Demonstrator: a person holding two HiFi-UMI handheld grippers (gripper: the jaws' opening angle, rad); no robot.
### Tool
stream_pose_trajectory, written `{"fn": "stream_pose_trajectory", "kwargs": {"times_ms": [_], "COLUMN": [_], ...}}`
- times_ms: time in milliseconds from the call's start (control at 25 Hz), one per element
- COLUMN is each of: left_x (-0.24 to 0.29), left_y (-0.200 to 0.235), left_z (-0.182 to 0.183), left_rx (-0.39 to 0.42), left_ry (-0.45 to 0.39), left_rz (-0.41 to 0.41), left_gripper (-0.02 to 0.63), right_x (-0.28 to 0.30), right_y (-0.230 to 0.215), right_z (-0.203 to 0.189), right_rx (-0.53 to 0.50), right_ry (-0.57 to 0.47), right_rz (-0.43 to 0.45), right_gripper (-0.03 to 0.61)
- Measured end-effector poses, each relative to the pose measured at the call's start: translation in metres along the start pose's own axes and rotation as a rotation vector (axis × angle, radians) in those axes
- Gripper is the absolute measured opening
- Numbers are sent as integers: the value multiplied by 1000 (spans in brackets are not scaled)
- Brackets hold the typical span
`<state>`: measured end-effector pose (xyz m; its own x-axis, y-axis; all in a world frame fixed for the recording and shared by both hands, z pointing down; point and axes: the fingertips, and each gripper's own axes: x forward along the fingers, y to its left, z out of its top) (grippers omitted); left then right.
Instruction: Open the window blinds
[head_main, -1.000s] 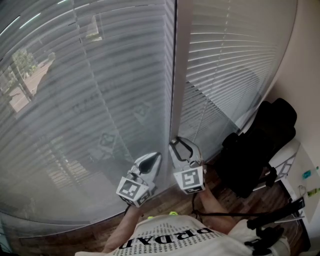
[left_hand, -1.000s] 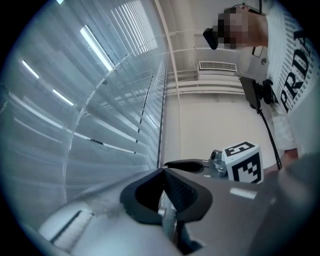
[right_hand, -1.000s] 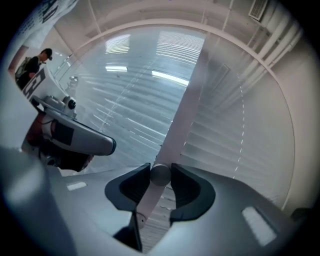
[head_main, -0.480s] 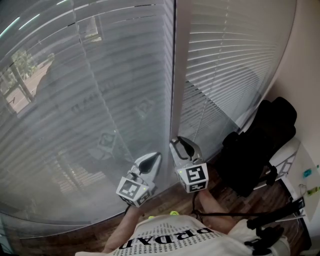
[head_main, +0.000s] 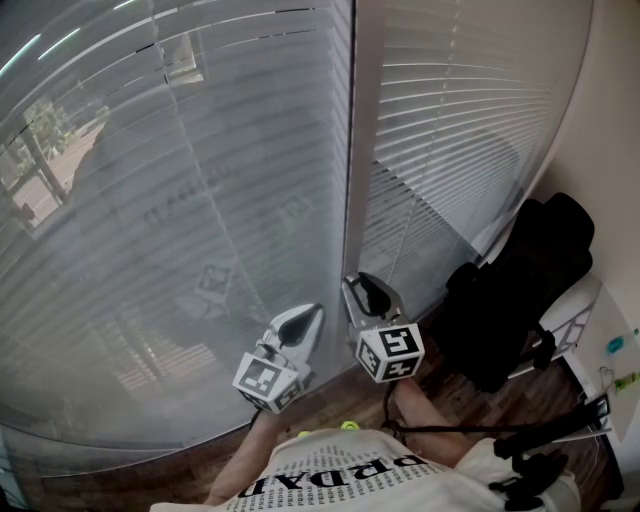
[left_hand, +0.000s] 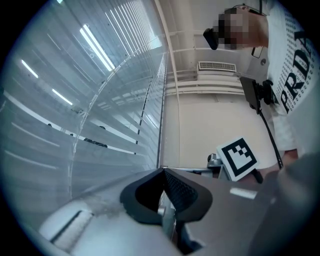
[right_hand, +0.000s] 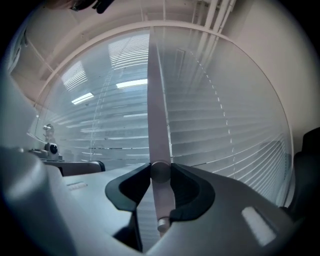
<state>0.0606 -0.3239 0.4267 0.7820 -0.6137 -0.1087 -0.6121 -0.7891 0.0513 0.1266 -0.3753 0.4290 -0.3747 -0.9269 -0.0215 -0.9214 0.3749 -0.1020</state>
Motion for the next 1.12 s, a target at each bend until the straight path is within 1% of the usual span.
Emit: {"fn": "stream_pose_trajectory", "kwargs": {"times_ms": [200, 280, 360, 520, 640, 760, 880, 920, 960, 1120], "left_x": [0, 0, 0, -2, -2, 0, 1, 1, 1, 1], "left_y": [0, -1, -2, 0, 2, 0, -2, -2, -2, 0], "left_z": [2, 2, 1, 1, 0, 3, 2, 1, 0, -2], "left_rx": [0, -1, -1, 2, 1, -4, -12, -13, -12, -15], "left_ry": [-1, -8, -10, -1, 1, -9, -1, -2, -4, 4], "left_rz": [0, -9, -14, -10, -4, -8, -9, -11, -14, -7], "left_gripper": [-8, -8, -8, -8, -8, -8, -8, -8, -8, -8], "right_x": [0, 1, 0, -6, -6, -3, 0, 0, 0, 0], "right_y": [-1, 0, 1, 8, 14, 15, 16, 17, 18, 16], "right_z": [-1, -1, 0, 4, 2, 3, 2, 2, 1, 2], "right_rx": [37, 7, -88, -340, -485, -628, -759, -780, -782, -723], "right_ry": [-3, -3, 4, 20, 46, 55, 57, 57, 56, 54], "right_rz": [-6, -5, -2, 14, 36, 24, 25, 31, 35, 30], "right_gripper": [133, 133, 135, 141, 157, 158, 153, 136, 135, 133]}}
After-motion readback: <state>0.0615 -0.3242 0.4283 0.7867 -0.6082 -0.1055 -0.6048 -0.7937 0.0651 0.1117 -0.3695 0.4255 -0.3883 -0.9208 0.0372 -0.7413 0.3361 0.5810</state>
